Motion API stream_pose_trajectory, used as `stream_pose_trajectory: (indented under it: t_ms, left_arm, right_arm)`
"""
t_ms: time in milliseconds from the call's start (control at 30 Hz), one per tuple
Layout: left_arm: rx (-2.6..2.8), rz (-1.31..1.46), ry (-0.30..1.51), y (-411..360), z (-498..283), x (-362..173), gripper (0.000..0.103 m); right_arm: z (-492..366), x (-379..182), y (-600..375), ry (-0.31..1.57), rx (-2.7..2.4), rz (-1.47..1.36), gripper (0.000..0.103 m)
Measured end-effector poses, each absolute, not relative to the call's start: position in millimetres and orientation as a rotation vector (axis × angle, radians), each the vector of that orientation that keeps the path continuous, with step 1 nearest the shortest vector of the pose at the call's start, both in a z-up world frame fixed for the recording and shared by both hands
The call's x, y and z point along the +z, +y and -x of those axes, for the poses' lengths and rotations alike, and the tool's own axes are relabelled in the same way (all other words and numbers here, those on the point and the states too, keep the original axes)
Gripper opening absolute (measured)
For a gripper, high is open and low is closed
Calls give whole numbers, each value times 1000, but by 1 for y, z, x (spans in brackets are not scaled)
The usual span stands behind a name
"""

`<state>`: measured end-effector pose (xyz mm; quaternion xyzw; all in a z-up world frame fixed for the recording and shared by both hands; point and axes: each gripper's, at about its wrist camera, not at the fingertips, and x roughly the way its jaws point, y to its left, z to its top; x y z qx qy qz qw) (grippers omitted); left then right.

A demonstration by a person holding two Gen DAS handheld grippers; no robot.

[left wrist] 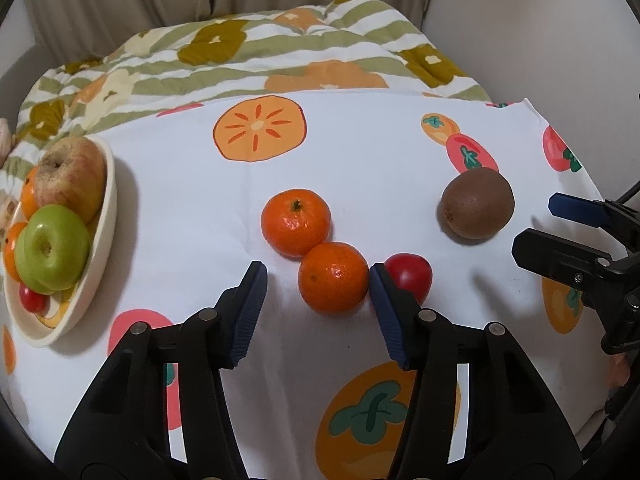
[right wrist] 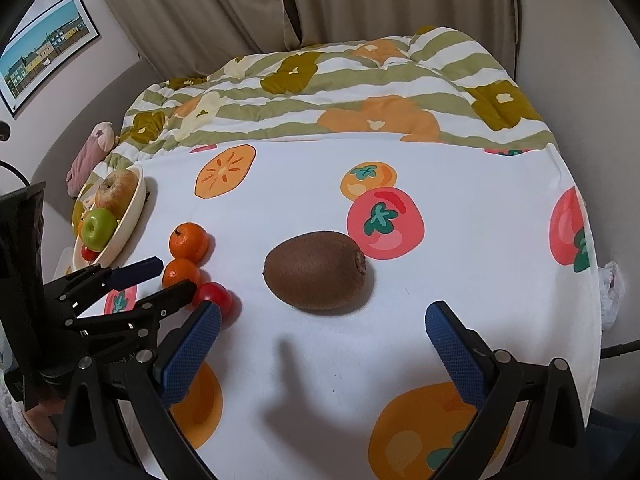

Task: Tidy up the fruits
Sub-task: 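Grasp a small mandarin with the left tool while the right tool grasps the kiwi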

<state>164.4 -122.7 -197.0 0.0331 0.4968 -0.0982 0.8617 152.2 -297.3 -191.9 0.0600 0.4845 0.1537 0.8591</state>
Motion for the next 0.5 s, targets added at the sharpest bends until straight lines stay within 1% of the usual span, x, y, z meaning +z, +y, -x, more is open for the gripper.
stream_pose_trajectory:
  t_ms: [133,200,233,400,500]
  left_arm:
    - [-216,-58,1055,-123,-165,-201,52]
    - [-230,-56,1054,-125,-165,-202,44]
    - [-238,-60,1053,-126,-165,-202,42]
    - [-242,-78,1045,-128,-163,-202,40]
    - [-229,-79,1042,-126,-161,-201,40]
  right_arm:
    - [-155,-194,-296,1017,322,-123,102]
    - [-157,-195,-295,1014,322,-125,102]
    - [-158,-196,-294,1014,323,-127,102]
    - [-163,-198,-291,1011,328,-124,102]
    - [-167,-200,-288,1003,335,-123,99]
